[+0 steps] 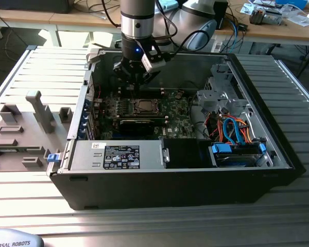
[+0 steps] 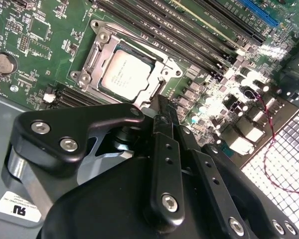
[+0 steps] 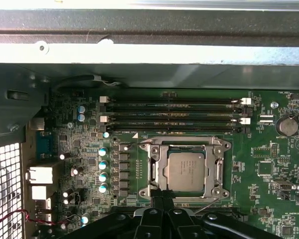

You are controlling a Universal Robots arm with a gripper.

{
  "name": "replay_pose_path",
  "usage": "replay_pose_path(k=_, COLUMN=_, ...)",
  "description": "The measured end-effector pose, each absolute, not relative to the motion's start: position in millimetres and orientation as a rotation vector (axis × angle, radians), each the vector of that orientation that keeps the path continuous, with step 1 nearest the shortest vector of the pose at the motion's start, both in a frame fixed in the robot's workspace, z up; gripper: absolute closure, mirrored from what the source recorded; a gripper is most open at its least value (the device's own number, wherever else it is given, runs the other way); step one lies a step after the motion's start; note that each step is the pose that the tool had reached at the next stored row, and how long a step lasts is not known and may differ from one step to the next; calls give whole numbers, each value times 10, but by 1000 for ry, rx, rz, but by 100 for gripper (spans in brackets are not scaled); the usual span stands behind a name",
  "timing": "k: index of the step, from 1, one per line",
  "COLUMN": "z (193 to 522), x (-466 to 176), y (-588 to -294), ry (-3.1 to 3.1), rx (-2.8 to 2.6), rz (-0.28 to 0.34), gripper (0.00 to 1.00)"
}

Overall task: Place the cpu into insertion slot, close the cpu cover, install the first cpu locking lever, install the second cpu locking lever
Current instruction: 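Install the first cpu locking lever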

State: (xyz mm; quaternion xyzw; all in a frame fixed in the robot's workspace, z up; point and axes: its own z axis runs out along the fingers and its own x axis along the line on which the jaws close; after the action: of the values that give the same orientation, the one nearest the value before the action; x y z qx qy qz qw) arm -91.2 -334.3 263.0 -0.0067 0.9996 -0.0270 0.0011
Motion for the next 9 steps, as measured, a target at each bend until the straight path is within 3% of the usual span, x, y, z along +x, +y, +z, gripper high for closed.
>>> replay_pose_path(k=9, z=2627, x=-937, y=-3343, ry=3138, rx=-21, rz=-85, gripper=89)
